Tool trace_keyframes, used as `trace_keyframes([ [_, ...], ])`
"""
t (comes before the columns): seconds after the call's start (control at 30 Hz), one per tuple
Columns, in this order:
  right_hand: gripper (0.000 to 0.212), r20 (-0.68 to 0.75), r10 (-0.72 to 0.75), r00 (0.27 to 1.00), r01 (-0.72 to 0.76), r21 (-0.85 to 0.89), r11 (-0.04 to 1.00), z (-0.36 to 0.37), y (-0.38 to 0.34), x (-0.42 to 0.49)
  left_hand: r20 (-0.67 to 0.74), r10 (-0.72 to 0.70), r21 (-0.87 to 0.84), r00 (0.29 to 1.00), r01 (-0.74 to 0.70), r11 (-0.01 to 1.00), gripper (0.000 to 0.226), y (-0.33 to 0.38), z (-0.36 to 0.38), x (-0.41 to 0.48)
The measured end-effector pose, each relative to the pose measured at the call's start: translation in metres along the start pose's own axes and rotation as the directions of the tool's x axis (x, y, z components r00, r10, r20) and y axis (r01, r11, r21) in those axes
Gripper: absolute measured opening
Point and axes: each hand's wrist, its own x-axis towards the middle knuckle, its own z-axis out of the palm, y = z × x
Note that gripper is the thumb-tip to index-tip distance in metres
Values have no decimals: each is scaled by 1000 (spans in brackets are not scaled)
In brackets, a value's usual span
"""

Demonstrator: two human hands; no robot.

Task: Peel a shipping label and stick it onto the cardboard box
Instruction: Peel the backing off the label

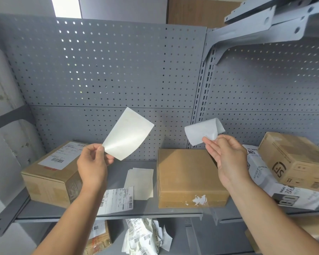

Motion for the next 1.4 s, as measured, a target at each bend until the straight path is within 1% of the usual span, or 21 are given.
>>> trace_keyframes([
  [0.23,15,-5,-16,1000,15,-48,999,-15,1,3,95,-35,-76,995,43,996,11,-3,25,-16],
  [0.4,17,-61,-9,998,3,-106,994,-40,9,13,180,-54,-73,982,68,995,11,-9,57,-35],
  [0.47,18,-66,-18,998,7,-169,986,-52,12,15,207,-65,-72,976,82,994,13,-10,69,-44],
  [0.5,19,-65,-36,997,19,-245,969,-61,15,17,221,-74,-66,972,90,994,14,-12,76,-50],
  [0.53,20,-54,-62,997,40,-344,938,-69,18,18,228,-85,-60,970,101,993,14,-13,82,-55],
  [0.6,22,-32,-116,993,81,-536,840,-86,26,23,252,-121,-57,960,139,989,13,-16,95,-68],
  [0.63,20,-22,-140,990,98,-606,789,-94,29,25,269,-141,-60,953,162,985,12,-18,102,-75],
  [0.67,12,-4,-156,988,114,-660,742,-103,32,29,285,-160,-62,945,185,981,12,-20,108,-82],
  [0.7,7,15,-166,986,127,-707,696,-110,36,33,298,-172,-62,939,199,978,13,-22,112,-87],
  [0.73,12,23,-171,985,131,-745,654,-119,41,40,310,-181,-60,933,209,976,14,-24,116,-93],
  [0.8,8,40,-170,985,128,-828,546,-130,46,49,330,-190,-65,924,223,973,15,-27,122,-101],
  [0.87,24,56,-180,982,128,-898,421,-142,53,59,337,-193,-68,921,229,971,13,-28,124,-105],
  [0.9,27,56,-183,982,122,-920,373,-148,58,65,337,-195,-67,921,230,971,12,-28,125,-106],
  [0.97,18,54,-171,984,103,-950,294,-156,67,74,332,-196,-64,923,230,971,12,-28,124,-106],
  [1.0,14,55,-161,985,97,-959,268,-160,72,78,327,-193,-63,925,226,972,12,-28,123,-104],
  [1.07,14,53,-153,987,89,-968,236,-165,80,85,315,-182,-52,931,209,977,12,-29,120,-101],
  [1.13,13,57,-154,986,91,-971,221,-170,87,90,299,-180,-30,937,198,980,12,-30,117,-98],
  [1.23,7,70,-116,991,93,-974,206,-174,94,95,267,-181,-11,947,190,982,12,-31,116,-96],
  [1.27,9,57,-113,992,80,-974,211,-175,96,97,263,-181,-7,948,189,982,11,-32,117,-95],
  [1.33,28,8,-106,994,31,-975,222,-176,98,100,262,-181,-4,948,189,982,11,-33,117,-96],
  [1.4,38,-8,-100,995,13,-977,211,-176,98,99,265,-186,-14,946,196,980,11,-33,117,-96],
])
